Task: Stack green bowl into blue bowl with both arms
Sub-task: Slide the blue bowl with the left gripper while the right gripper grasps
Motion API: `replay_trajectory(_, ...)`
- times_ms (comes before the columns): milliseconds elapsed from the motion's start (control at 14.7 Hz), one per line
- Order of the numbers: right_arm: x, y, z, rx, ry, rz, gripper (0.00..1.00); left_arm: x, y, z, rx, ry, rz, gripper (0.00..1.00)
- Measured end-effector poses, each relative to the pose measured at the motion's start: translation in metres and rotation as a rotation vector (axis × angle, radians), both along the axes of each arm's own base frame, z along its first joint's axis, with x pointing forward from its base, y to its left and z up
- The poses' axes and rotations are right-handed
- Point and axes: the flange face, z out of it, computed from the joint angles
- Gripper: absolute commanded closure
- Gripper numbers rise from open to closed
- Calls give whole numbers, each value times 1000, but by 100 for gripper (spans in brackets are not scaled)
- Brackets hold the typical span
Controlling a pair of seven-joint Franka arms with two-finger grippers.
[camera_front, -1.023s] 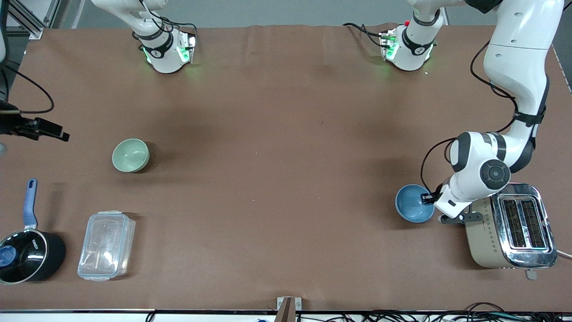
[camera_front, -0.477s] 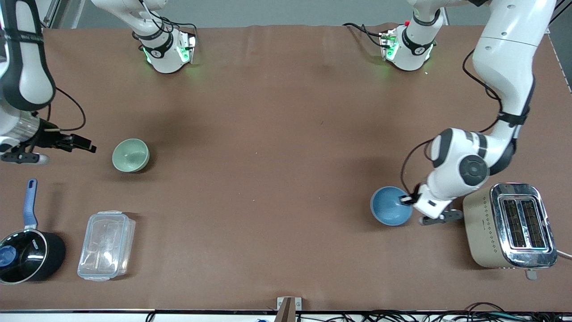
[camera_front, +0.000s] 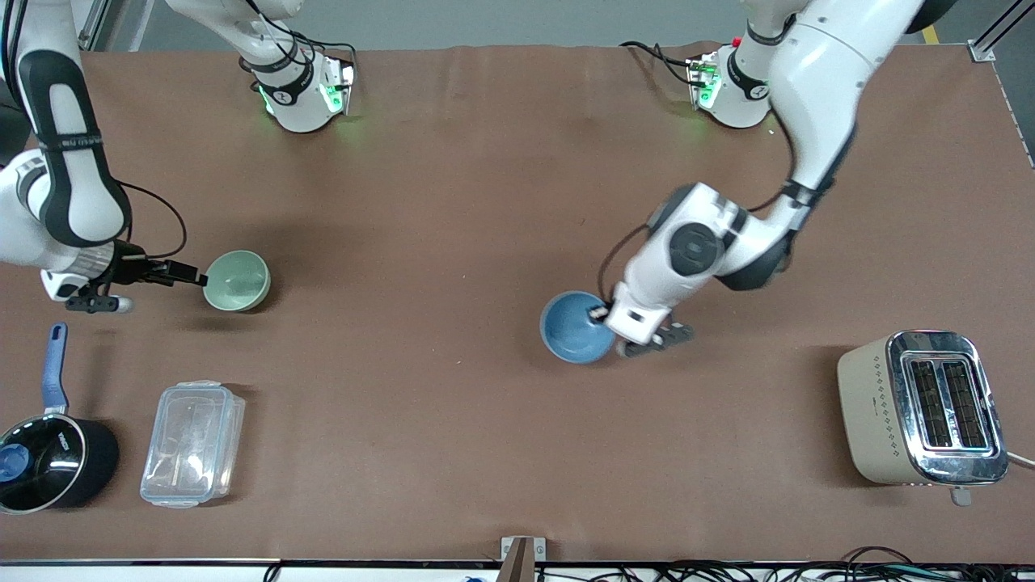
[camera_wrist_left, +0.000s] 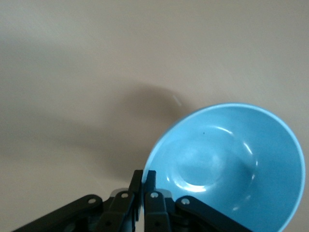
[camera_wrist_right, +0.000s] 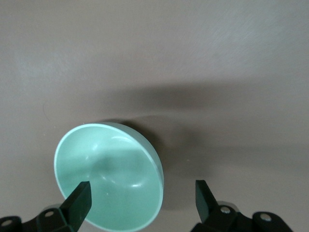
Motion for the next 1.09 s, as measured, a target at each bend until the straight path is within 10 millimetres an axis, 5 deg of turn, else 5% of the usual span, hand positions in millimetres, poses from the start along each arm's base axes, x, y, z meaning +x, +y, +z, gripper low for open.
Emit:
replay_trajectory(68, -2, -2, -14, 17, -6, 8, 16, -23, -33, -3, 3, 12, -4, 100)
replay_trajectory(136, -4, -3, -28, 25, -13, 16, 32, -46, -62, -9, 6, 24, -11, 100)
replay_trajectory(205, -6, -3, -39, 34, -17, 21, 67, -66, -87, -16, 5, 34, -20, 100)
replay_trajectory(341, -10, -3, -53, 51, -14, 22, 95, -92, -122, -33, -17, 39, -29, 98)
replay_trajectory(409, -11, -3, -55, 54, -13, 22, 99, -99, -133, -41, -27, 35, -32, 89)
replay_trajectory(477, -11, -3, -55, 54, -14, 22, 100, -104, -140, -49, -29, 29, -38, 66)
replay_trajectory(545, -11, -3, -54, 54, -15, 22, 100, -107, -144, -55, -26, 22, -44, 27)
replay_trajectory(614, -11, -3, -53, 53, -18, 22, 100, -109, -147, -59, -19, 15, -49, 0)
replay_trajectory(886, -8, -4, -47, 50, -33, 19, 100, -85, -149, -33, -9, -48, -54, 0)
replay_trajectory(1091, 3, 0, -13, 54, -82, -5, 100, -27, -109, 35, 124, -91, -67, 0)
